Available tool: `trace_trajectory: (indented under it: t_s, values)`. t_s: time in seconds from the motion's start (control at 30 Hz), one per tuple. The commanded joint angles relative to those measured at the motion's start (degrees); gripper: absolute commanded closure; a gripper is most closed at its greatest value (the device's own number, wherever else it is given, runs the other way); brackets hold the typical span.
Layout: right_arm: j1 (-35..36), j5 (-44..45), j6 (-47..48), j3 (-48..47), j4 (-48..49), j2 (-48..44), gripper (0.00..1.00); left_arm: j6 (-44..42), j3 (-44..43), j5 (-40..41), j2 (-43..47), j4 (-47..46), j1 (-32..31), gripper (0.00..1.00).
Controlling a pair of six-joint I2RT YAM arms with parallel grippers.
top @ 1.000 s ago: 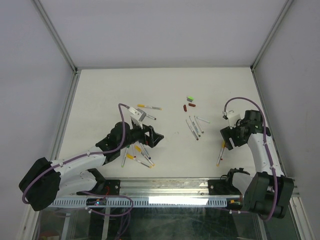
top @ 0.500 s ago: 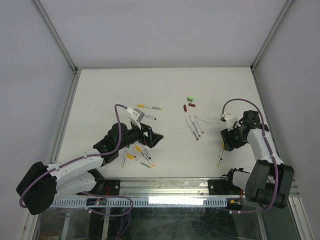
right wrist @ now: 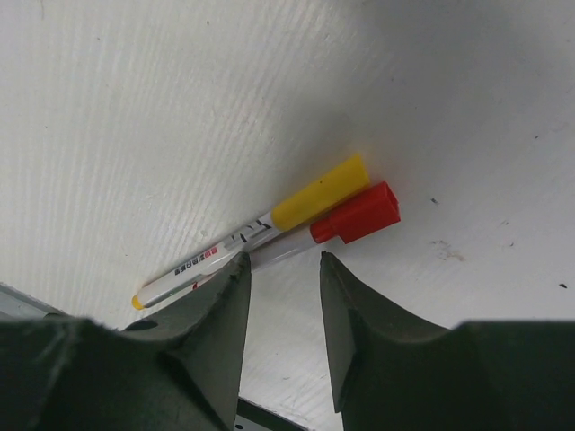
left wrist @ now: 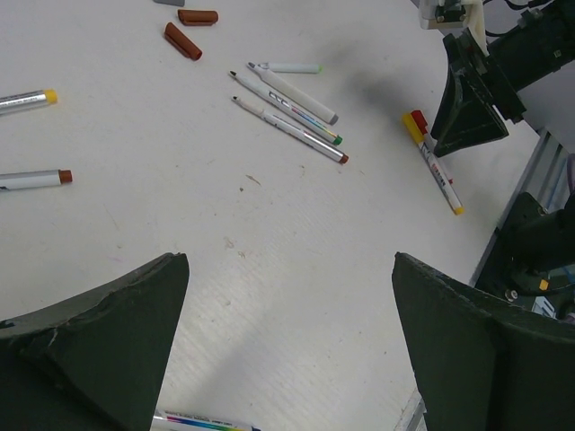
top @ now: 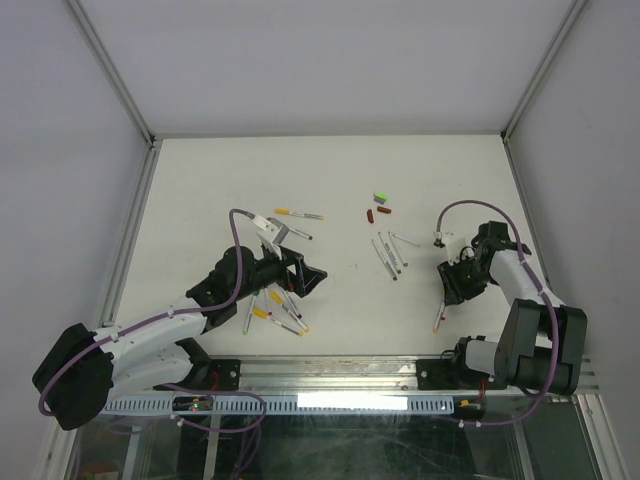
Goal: Open the pen caps
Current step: Pick up the pen from the center of the board.
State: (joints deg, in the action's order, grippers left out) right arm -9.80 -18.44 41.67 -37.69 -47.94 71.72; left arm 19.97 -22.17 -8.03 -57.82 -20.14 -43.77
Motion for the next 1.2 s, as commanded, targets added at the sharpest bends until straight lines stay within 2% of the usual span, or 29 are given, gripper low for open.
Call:
trace_trajectory:
  t_s: [0.0,0.4,0.7,0.77,0.83,0.93,1.07,1.17]
  values:
    - [0.5,0.0,-0.1,-2.2,0.4,1.0,0.61,-0.1,0.2,-1.2,1.3,-3.6,0.2,0.01]
    - [1.1,2.5,-2.5,-3.6,2.5,4.2,0.76,-0.1,0.5,-0.9,3.2,-3.2,-0.3,0.01]
    - [2.1,9.9,-6.0,-6.7,6.3,9.9,0.89,-0.3,0.3,-0.5,2.7,-3.1,-0.3,0.01]
    - [2.6,10.4,-6.7,-6.9,7.0,10.0,0.88,-0.4,0.3,-0.4,2.6,-3.1,-0.3,0.01]
    - [2.9,10.4,-6.7,-6.8,7.2,10.2,0.77,-0.4,0.3,-0.4,2.5,-3.1,-0.3,0.01]
    - [2.9,10.4,-6.4,-6.3,7.2,10.6,0.69,-0.4,0.3,-0.3,2.3,-3.2,-0.3,0.01]
    - [3.1,10.6,-6.5,-6.1,7.4,11.0,0.70,-0.3,0.2,-0.6,1.7,-3.5,-0.3,0.01]
    - [3.2,11.4,-6.8,-6.0,7.8,11.8,0.79,0.0,0.3,-1.8,1.4,-4.2,-0.3,0.01]
